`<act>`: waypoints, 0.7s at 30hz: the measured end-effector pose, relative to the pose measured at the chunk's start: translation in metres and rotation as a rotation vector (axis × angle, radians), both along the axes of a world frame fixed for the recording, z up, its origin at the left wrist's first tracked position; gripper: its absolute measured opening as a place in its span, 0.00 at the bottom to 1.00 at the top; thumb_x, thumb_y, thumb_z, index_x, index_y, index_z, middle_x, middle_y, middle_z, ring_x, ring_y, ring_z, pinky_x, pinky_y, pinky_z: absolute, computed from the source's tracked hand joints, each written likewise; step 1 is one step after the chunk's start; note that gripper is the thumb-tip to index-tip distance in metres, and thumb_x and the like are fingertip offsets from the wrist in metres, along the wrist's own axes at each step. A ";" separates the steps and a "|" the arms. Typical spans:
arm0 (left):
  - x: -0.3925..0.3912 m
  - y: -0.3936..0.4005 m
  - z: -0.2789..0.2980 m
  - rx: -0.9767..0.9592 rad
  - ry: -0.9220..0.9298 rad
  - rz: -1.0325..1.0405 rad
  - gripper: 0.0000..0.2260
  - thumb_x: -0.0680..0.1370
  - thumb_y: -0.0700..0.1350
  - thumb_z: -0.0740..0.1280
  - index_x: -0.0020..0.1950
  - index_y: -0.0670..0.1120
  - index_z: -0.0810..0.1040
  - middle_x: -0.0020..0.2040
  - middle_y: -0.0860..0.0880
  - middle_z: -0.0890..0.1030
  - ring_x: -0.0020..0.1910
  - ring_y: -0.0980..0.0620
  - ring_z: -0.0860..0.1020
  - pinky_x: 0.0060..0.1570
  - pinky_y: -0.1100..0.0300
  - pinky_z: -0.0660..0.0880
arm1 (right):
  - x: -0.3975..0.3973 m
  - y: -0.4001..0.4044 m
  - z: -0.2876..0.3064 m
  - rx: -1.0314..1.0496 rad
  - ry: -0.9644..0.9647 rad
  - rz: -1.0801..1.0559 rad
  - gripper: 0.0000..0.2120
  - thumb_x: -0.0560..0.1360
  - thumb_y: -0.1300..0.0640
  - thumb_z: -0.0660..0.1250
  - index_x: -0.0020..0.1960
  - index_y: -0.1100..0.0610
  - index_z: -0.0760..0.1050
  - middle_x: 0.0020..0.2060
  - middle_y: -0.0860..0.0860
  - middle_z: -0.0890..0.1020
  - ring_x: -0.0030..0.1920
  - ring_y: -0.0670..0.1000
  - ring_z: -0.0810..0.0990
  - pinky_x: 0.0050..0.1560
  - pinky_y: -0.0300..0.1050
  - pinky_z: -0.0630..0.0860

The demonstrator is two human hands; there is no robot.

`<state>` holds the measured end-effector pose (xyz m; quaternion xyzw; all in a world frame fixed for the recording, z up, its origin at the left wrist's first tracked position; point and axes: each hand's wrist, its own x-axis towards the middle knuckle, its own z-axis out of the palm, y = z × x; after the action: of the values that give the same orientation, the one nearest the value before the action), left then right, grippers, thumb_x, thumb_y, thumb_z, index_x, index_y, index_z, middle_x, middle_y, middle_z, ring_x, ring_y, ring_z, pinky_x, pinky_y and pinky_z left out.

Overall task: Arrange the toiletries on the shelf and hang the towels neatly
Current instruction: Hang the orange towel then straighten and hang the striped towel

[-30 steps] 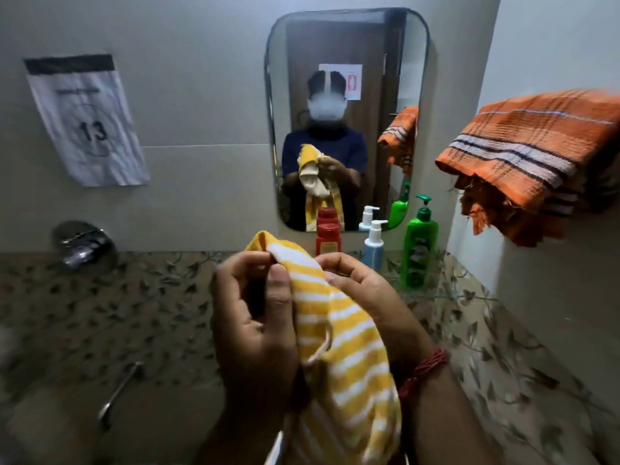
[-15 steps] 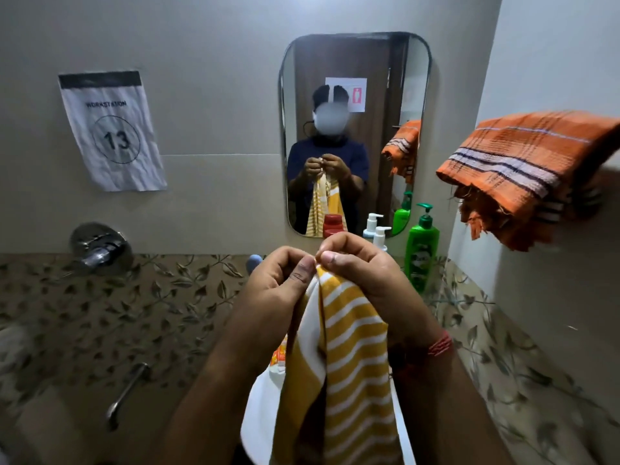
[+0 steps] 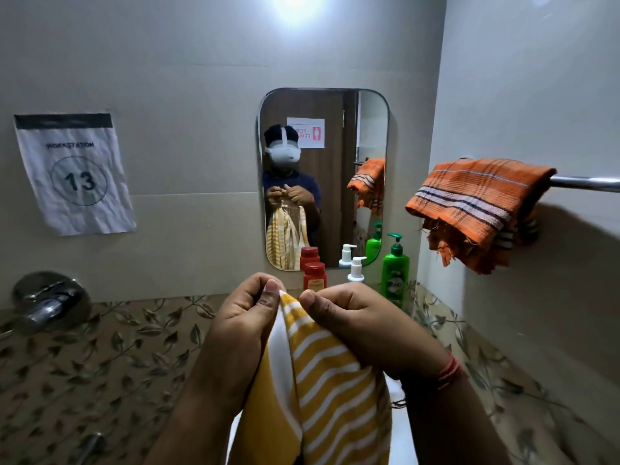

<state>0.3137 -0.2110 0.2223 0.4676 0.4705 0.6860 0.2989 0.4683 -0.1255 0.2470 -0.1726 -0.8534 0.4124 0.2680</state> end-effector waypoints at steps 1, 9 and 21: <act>-0.002 -0.001 0.001 -0.006 -0.028 -0.028 0.13 0.75 0.53 0.63 0.40 0.47 0.81 0.34 0.46 0.79 0.32 0.52 0.78 0.32 0.60 0.80 | -0.002 0.000 -0.001 -0.060 0.032 -0.005 0.25 0.78 0.39 0.59 0.42 0.59 0.82 0.35 0.58 0.80 0.37 0.53 0.79 0.42 0.48 0.77; -0.017 -0.004 0.003 -0.094 -0.092 -0.349 0.11 0.72 0.50 0.68 0.38 0.42 0.80 0.35 0.44 0.73 0.35 0.49 0.72 0.38 0.56 0.69 | -0.013 -0.006 0.005 0.071 0.262 -0.230 0.23 0.78 0.41 0.61 0.36 0.57 0.81 0.25 0.46 0.79 0.28 0.42 0.76 0.31 0.35 0.71; -0.037 0.009 0.007 -0.049 0.079 -0.376 0.24 0.63 0.61 0.79 0.46 0.44 0.81 0.43 0.41 0.81 0.44 0.43 0.80 0.46 0.50 0.76 | -0.014 -0.009 0.011 0.327 -0.078 -0.045 0.12 0.78 0.52 0.68 0.54 0.58 0.83 0.46 0.52 0.86 0.45 0.46 0.83 0.47 0.41 0.82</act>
<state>0.2769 -0.2023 0.2294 0.5664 0.4028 0.5876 0.4144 0.4546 -0.1344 0.2582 -0.1614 -0.9148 0.2548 0.2685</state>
